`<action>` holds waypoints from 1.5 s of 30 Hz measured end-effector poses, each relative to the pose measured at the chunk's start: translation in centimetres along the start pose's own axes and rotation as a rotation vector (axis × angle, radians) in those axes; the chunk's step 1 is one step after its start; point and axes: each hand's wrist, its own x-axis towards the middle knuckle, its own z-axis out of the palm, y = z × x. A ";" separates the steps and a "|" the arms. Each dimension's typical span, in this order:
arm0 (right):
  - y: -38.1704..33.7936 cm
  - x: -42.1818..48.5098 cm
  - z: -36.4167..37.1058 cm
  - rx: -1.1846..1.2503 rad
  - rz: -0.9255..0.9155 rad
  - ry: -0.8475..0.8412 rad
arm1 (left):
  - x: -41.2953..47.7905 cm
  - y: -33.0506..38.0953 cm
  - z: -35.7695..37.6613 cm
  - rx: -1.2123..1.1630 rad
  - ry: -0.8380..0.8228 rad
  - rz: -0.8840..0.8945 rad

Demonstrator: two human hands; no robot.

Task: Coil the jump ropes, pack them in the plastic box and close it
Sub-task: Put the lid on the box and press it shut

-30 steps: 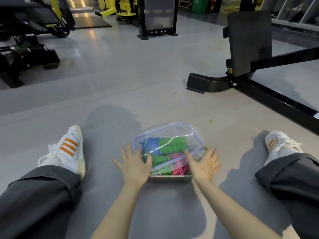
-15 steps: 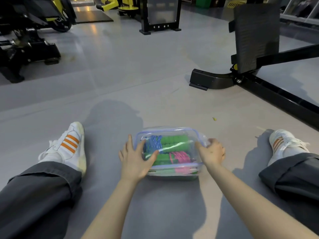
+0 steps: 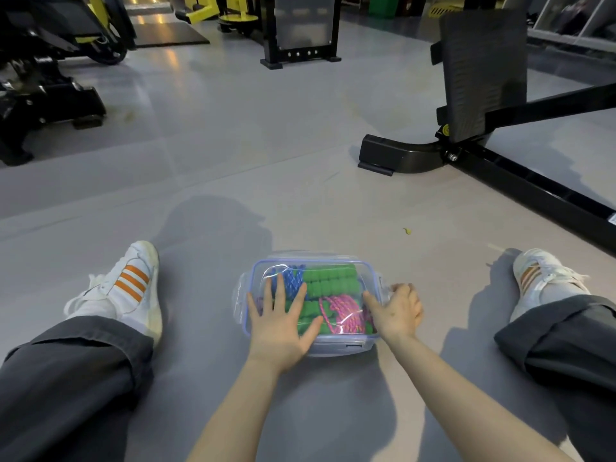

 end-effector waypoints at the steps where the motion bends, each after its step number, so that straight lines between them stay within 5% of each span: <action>1: -0.1 0.0 -0.1 -0.045 -0.035 -0.021 | 0.1 0.0 0.2 0.000 0.008 -0.004; 7: -3.2 0.3 0.4 -0.563 -0.664 0.007 | 0.5 0.0 1.2 -0.063 0.181 0.058; 11: -4.4 0.7 2.4 -0.565 -0.607 -0.257 | 0.6 -0.2 1.8 -0.047 0.230 0.078; 17: -3.4 1.3 3.1 -0.478 -0.651 -0.224 | 1.5 -0.4 2.1 0.042 0.234 0.156; 24: -3.4 3.2 2.5 -0.510 -0.723 -0.280 | 1.3 -0.3 0.1 -0.020 -0.010 0.138; 28: -3.1 2.9 2.8 -0.488 -0.747 -0.262 | 1.0 -1.7 -0.1 0.027 0.029 0.229; 34: -2.8 1.9 2.1 -0.314 -0.896 -0.059 | 1.2 -1.6 0.3 0.102 0.011 0.243; 40: 1.8 2.8 -0.9 -0.578 -1.192 -0.376 | 1.2 -1.8 0.2 0.133 0.008 0.272; 45: 1.7 2.8 -1.0 -0.666 -1.174 -0.358 | 1.5 -2.3 0.3 0.170 0.020 0.332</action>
